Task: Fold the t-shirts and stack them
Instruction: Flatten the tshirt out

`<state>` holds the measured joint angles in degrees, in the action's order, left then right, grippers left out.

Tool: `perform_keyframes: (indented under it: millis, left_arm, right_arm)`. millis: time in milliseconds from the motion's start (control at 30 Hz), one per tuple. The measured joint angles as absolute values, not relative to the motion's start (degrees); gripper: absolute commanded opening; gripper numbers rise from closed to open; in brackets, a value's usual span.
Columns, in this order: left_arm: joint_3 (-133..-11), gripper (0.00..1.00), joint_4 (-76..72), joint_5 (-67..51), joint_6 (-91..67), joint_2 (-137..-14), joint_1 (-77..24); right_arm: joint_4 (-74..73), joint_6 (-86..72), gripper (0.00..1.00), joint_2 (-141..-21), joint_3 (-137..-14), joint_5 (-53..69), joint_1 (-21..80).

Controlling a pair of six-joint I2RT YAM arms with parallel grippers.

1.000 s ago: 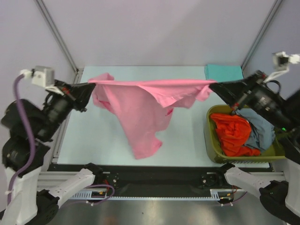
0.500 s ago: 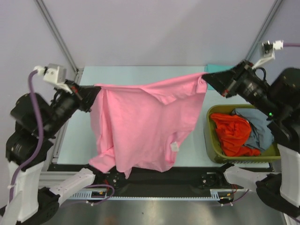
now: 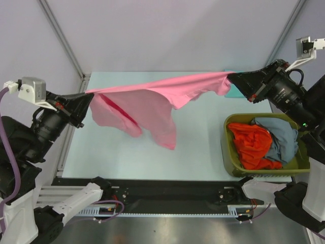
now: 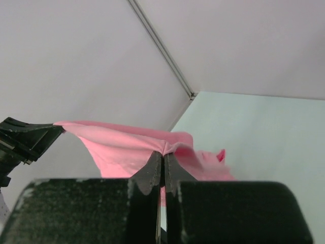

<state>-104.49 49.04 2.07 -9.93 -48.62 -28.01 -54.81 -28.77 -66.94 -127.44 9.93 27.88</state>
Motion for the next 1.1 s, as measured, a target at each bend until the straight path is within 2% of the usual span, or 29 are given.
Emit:
perform_keyframes:
  millis: [367, 500, 667, 733, 767, 833, 933, 1000, 1033, 1067, 1100]
  left_arm:
    - [-113.16, 0.00, 52.58, -6.15, -8.49, -51.66, -28.05]
    - [-113.75, 0.00, 51.53, -8.01, -8.43, -51.20, -28.08]
    - [-99.44, 0.00, 42.76, -1.45, -9.02, -48.62, -28.14]
    - [-91.46, 0.06, 39.62, 3.66, -9.17, -49.91, -28.03]
    - [-88.14, 0.11, 38.17, 5.85, -9.21, -51.68, -27.57]
    - [-84.05, 0.11, 36.12, 8.05, -8.99, -57.30, -25.98]
    - [-81.82, 0.02, 33.30, 9.89, -8.93, -68.62, -22.37]
    - [-82.63, 0.01, 33.43, 10.35, -9.41, -76.79, -19.38]
    - [-85.71, 0.24, 35.90, 10.24, -10.07, -82.52, -17.58]
    - [-90.02, 0.40, 38.00, 10.41, -10.46, -88.66, -15.84]
    - [-95.11, 0.45, 40.16, 11.64, -10.96, -94.39, -14.50]
  right_arm:
    - [-54.98, -29.15, 0.00, -67.24, -134.78, 9.50, 28.01]
    - [-52.36, -31.11, 0.00, -65.78, -133.82, 10.04, 28.01]
    - [-44.64, -31.62, 0.00, -64.55, -124.25, 7.79, 27.94]
    - [-40.73, -30.74, 0.00, -66.39, -118.87, 5.13, 27.88]
    - [-38.50, -29.98, 0.00, -67.96, -116.40, 3.53, 27.77]
    - [-34.72, -28.67, 0.00, -72.84, -112.44, 0.82, 26.81]
    - [-29.10, -27.51, 0.00, -82.08, -106.72, -2.28, 23.86]
    - [-27.92, -27.33, 0.00, -87.26, -103.88, -3.09, 21.87]
    - [-28.05, -27.33, 0.01, -90.04, -102.91, -3.18, 20.88]
    - [-28.38, -27.33, 0.04, -93.21, -102.96, -3.03, 19.84]
    - [-28.64, -27.27, 0.22, -96.38, -103.81, -3.05, 19.09]
